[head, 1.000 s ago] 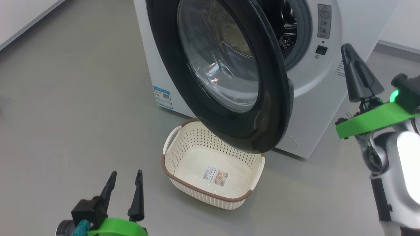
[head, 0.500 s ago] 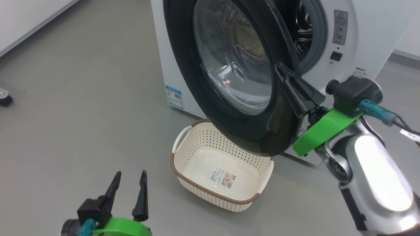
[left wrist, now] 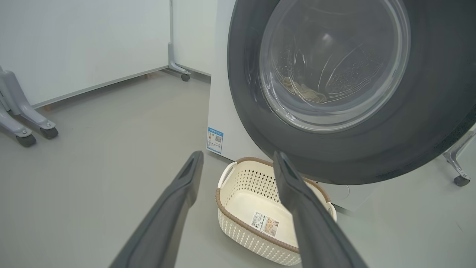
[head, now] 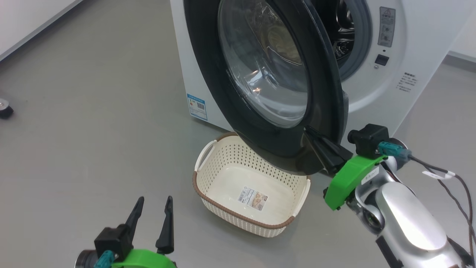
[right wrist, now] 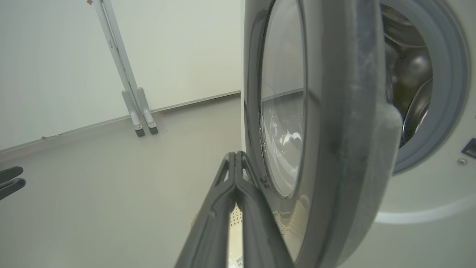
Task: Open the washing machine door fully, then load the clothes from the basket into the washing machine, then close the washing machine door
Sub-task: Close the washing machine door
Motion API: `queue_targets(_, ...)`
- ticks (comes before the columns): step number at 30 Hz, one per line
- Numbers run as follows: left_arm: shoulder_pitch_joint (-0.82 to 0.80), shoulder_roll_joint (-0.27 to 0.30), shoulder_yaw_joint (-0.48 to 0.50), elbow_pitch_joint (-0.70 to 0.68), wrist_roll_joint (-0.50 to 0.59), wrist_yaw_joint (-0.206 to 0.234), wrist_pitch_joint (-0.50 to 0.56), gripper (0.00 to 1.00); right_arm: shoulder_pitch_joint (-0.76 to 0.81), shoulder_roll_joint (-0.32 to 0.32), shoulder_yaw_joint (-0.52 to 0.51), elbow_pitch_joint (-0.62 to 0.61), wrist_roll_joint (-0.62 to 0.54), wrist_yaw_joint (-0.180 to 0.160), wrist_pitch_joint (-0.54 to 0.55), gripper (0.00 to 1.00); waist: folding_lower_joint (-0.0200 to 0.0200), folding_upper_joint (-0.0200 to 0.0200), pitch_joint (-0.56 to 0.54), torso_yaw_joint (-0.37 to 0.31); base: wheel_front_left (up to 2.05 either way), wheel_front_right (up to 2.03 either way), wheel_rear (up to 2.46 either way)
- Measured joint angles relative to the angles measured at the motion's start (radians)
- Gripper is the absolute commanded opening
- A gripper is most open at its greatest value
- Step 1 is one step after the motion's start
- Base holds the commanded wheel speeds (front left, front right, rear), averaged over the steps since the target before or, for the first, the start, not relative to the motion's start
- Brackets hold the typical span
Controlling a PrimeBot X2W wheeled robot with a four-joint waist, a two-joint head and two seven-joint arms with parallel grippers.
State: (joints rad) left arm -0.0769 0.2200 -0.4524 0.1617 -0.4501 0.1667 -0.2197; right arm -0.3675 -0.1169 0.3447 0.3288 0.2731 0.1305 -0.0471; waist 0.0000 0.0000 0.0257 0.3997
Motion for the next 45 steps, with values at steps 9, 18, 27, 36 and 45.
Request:
queue_targets(9,-0.026,-0.018,-0.005,0.011,0.0,-0.008,-0.002,1.0,-0.096,0.011,0.063,0.175,0.039,0.0,-0.051,0.0,0.0001,0.0,0.017,-0.002,0.0,0.0,0.0)
queue_targets(18,-0.027,-0.021,-0.008,0.024,0.0,-0.009,-0.009,1.0,-0.171,0.025,0.106,0.325,0.073,0.0,-0.105,0.0,0.0001,0.0,0.027,-0.002,0.0,0.0,0.0)
queue_targets(27,-0.054,-0.039,-0.015,0.035,0.0,-0.009,-0.012,1.0,-0.253,0.025,0.117,0.439,0.097,0.0,-0.151,0.0,0.0,0.0,0.055,0.016,0.0,0.0,0.0)
queue_targets(36,-0.065,-0.051,-0.014,0.049,0.0,-0.007,-0.022,1.0,-0.325,-0.001,0.11,0.512,0.107,0.0,-0.174,0.0,0.0001,0.0,0.1,0.028,0.0,0.0,0.0)
queue_targets(45,-0.121,-0.084,-0.011,0.05,0.011,-0.009,-0.028,1.0,-0.446,-0.08,0.052,0.57,0.09,0.0,-0.185,0.0,0.0002,0.0,0.171,0.049,0.0,0.0,0.0)
